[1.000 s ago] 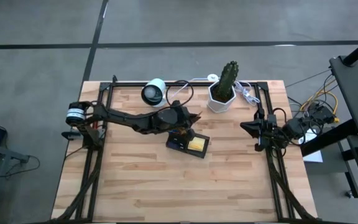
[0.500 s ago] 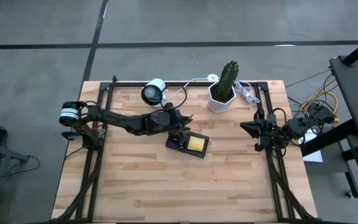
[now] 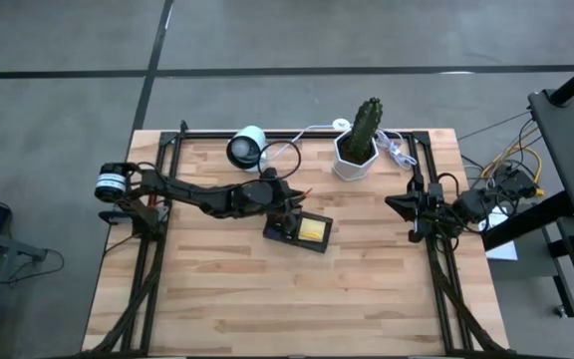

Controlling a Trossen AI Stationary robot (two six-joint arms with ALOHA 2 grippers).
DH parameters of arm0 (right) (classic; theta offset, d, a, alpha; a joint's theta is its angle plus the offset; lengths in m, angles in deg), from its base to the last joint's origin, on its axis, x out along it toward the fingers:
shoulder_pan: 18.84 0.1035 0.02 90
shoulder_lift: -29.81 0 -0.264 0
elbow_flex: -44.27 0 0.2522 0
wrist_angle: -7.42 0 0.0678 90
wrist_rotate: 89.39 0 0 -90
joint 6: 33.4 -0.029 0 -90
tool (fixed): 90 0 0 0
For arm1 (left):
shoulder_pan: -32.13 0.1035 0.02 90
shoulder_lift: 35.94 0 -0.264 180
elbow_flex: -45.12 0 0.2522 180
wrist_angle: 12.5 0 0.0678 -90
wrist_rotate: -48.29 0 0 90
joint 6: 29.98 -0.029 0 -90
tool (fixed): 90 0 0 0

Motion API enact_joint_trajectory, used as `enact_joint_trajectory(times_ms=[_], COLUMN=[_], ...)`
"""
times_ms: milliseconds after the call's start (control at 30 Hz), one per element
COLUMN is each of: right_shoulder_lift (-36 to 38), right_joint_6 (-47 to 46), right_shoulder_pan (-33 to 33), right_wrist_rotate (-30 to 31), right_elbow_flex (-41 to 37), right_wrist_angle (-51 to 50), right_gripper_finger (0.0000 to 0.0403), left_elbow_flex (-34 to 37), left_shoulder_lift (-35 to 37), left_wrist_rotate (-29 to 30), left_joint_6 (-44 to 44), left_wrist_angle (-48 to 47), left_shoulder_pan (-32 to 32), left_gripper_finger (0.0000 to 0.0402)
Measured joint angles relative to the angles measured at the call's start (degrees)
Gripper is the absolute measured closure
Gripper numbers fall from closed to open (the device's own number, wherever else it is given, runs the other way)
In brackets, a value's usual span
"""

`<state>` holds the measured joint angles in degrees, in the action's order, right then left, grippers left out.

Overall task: Pick and place office supplies into organizer
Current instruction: Put the yellow pencil into the black desk organizer, then return to Home Position

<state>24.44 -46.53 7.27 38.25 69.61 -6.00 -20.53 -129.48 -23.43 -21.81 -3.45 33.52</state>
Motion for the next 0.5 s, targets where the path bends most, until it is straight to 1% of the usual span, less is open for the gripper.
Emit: enact_joint_trajectory(times_ms=[133,200,333,433,500], right_shoulder_lift=[0.0,0.0,0.0,0.0,0.0], right_joint_6=[0.0,0.0,0.0,0.0,0.0], right_shoulder_pan=[0.0,0.0,0.0,0.0,0.0], right_wrist_rotate=[0.0,0.0,0.0,0.0,0.0], right_elbow_flex=[0.0,0.0,0.0,0.0,0.0], right_wrist_angle=[0.0,0.0,0.0,0.0,0.0], right_gripper_finger=[0.0394,0.0394,0.0394,0.0394,0.0394], left_elbow_flex=[0.3,0.3,0.3,0.3,0.3], left_shoulder_lift=[-0.1,-0.1,-0.1,0.4,1.6], left_wrist_rotate=[-0.1,-1.1,-4.8,-5.3,-5.3], left_joint_6=[0.0,0.0,0.0,0.4,0.5], left_wrist_angle=[0.2,0.8,3.5,4.9,5.7], left_shoulder_pan=[0.0,0.0,0.0,-0.1,-0.1], left_gripper_finger=[0.0337,0.0320,0.0272,0.0234,0.0217])
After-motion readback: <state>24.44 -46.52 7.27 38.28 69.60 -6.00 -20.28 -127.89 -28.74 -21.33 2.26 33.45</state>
